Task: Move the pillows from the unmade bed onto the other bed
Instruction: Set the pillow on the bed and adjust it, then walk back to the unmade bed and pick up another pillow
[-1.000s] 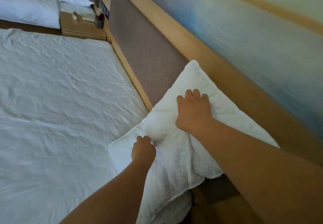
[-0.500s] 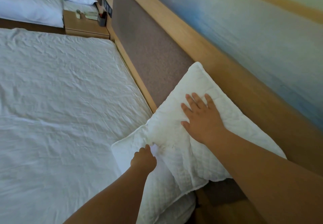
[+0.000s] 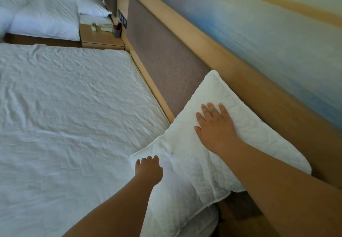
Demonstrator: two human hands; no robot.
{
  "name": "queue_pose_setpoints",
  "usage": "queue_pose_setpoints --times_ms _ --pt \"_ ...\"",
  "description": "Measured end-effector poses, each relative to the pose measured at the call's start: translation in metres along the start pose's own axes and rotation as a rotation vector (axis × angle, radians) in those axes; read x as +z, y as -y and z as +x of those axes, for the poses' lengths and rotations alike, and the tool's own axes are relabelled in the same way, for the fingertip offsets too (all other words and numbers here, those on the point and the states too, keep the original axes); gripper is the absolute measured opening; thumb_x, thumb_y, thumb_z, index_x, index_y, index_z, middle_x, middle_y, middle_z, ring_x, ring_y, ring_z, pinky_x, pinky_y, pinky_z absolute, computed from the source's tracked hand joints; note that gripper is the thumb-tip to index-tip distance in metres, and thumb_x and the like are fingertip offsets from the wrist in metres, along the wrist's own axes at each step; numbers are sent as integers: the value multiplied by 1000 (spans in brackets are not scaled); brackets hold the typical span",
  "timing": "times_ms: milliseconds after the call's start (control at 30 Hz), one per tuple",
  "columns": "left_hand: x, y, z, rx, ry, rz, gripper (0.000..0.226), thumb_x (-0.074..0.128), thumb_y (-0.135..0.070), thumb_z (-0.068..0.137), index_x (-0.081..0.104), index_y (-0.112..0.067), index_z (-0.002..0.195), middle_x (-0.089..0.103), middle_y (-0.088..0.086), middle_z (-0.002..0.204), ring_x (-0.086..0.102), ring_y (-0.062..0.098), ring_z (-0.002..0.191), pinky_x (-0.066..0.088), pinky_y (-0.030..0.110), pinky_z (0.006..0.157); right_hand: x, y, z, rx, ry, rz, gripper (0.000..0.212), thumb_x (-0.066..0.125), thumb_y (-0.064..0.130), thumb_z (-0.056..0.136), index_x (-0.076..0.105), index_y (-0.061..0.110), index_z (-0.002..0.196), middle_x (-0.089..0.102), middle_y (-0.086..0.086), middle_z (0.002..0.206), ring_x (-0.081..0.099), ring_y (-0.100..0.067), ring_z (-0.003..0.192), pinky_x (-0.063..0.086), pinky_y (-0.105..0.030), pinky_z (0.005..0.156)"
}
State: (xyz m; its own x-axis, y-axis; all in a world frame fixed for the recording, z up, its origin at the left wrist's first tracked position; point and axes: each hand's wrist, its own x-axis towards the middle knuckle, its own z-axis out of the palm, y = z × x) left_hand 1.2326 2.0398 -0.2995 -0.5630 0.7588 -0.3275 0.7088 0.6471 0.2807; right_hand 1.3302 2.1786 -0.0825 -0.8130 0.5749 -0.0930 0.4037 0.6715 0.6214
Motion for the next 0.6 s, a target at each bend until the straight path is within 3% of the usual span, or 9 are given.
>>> queue_pose_setpoints --times_ms 67,167,233,333,467,600 --pt "-13 21 -7 5 -54 51 46 34 -43 102 47 -16 137 55 5 134 50 26 127 29 44 115 -6 7 -5 16 -23 33 58 21 47 105 32 19 155 23 -12 165 16 -31 153 -1 -53 124" --pt "-44 53 -20 -4 -124 121 41 34 -39 102 55 -15 129 57 5 129 52 25 122 35 42 109 -20 20 -11 42 -88 96 36 37 41 102 53 22 127 60 -3 129 50 -23 128 5 -51 124" --pt "-68 74 -29 -34 -150 154 35 35 -32 101 59 -15 122 60 4 122 55 24 115 38 39 101 -32 30 -12 67 -104 149 28 40 41 101 57 23 116 62 1 112 56 -19 114 17 -46 121" --pt "-102 106 -46 -118 -160 158 28 39 -23 99 62 -16 112 64 1 113 60 21 106 39 34 93 -47 45 -12 80 -93 205 24 40 39 101 58 25 106 57 4 95 55 -15 92 36 -36 100" --pt "-144 153 -87 -244 -252 159 21 46 -22 96 62 -17 109 64 0 108 60 22 104 42 32 89 -68 68 -4 46 -44 337 24 42 32 103 61 24 114 66 4 114 63 -16 109 38 -33 99" --pt "-173 205 -156 -449 -320 147 12 47 -14 92 58 -20 93 62 -2 98 62 21 97 40 30 80 -114 105 3 -63 -55 493 18 43 22 101 60 23 95 64 4 94 65 -16 94 47 -29 92"
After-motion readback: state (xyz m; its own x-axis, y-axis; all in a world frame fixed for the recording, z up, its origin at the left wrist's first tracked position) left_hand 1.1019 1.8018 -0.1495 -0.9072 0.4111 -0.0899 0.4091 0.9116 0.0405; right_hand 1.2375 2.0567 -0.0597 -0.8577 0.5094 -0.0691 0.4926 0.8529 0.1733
